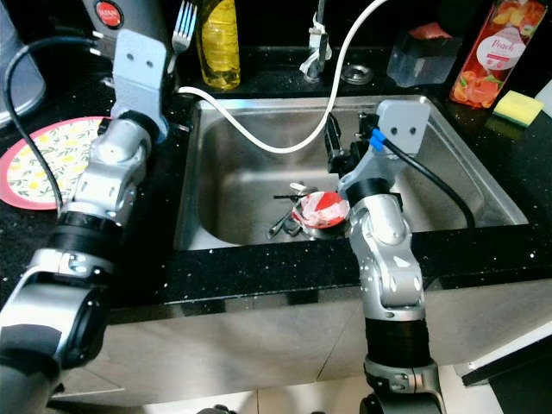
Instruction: Kitchen organization
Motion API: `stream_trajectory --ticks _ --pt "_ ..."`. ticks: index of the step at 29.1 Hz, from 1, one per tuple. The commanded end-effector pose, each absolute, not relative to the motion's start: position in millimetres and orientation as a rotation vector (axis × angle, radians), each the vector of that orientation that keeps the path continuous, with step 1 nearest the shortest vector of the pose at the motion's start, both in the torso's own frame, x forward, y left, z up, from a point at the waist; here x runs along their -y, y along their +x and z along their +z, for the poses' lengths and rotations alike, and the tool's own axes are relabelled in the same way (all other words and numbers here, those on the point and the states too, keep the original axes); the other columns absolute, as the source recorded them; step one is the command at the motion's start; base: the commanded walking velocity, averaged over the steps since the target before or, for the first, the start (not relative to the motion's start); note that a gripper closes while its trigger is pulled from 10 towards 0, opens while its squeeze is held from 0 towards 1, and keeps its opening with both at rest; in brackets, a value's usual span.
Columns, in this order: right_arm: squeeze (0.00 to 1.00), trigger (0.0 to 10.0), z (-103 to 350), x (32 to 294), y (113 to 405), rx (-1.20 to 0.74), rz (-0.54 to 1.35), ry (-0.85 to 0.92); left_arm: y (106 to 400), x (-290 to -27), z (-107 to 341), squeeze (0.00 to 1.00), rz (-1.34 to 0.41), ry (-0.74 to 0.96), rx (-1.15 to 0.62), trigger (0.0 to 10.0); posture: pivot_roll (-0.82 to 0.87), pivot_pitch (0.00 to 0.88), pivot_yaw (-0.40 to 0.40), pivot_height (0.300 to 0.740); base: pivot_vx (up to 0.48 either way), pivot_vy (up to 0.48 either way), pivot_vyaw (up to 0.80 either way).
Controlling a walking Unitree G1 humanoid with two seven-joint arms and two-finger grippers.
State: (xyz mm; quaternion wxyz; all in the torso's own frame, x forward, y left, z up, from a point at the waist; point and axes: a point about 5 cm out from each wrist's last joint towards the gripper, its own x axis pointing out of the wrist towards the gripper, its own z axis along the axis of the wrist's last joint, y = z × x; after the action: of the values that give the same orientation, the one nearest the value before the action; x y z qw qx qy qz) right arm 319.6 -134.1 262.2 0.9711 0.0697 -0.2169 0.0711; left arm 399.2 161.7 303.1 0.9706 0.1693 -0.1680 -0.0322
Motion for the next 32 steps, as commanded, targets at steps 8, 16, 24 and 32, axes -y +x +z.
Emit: stream_trajectory --ticks 8,16,24,32 --pt "0.0 10.0 263.3 134.2 319.2 0.443 0.144 0.146 400.7 -158.0 306.6 0.0 -0.072 0.346 0.354 10.0 0.2 0.089 -0.028 0.74 0.0 0.0 0.0" --pt "0.0 10.0 262.9 134.1 319.3 0.442 0.144 0.146 400.4 -160.1 293.0 0.0 -0.079 0.366 0.311 10.0 0.21 0.091 -0.03 0.74 0.0 0.0 0.0" --pt "0.0 10.0 263.0 134.0 319.3 0.443 0.147 0.147 401.5 -165.7 284.7 0.0 -0.063 0.38 0.275 10.0 0.21 0.09 -0.031 0.74 0.0 0.0 0.0" --pt "0.0 10.0 263.2 134.5 319.3 0.442 0.149 0.145 404.0 -169.3 293.6 0.0 -0.032 0.365 0.292 10.0 0.2 0.092 -0.034 0.74 0.0 0.0 0.0"
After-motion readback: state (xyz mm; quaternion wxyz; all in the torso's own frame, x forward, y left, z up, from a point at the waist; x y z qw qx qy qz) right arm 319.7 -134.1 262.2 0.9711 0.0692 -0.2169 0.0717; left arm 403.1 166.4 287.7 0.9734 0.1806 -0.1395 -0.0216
